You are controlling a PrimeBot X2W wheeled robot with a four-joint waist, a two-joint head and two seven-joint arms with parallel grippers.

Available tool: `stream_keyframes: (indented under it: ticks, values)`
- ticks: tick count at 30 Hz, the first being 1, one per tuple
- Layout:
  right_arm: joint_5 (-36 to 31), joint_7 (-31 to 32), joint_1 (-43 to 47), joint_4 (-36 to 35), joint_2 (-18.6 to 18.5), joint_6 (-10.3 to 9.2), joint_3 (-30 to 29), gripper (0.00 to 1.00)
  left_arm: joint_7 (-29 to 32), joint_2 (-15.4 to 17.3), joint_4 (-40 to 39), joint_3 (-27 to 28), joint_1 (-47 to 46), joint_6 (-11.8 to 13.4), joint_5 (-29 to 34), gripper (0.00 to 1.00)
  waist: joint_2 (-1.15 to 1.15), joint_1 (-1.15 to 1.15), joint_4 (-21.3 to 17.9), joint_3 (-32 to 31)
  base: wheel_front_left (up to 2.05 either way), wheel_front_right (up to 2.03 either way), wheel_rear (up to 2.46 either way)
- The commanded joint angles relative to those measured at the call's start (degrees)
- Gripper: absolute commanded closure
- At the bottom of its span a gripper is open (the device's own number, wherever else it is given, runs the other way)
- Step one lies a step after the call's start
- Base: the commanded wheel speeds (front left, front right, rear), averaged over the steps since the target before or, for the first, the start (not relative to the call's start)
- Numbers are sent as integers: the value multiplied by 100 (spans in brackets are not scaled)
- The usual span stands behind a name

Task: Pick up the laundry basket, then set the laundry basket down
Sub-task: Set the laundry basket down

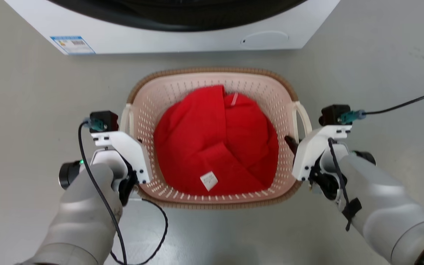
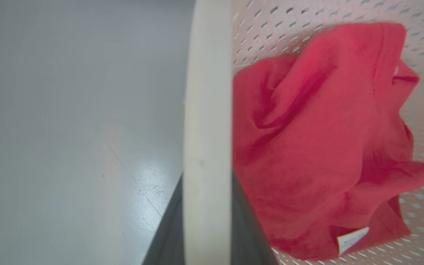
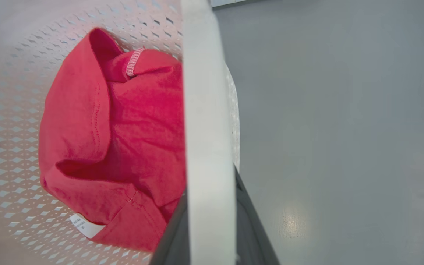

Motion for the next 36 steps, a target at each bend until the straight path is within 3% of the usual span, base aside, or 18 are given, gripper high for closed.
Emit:
stream_keyframes:
  ticks: [1,36]
  values:
    - [25,-138,-45,-169,41,101,50,100,-142,253,-86,87,-221,82,36,100,0,0,13,212,0,0,0]
    - [182,-827,-1239,-222,-86,101,330,100,-571,249,-73,-112,-1370,257,21,100,0,0,121,1793,0,0,0]
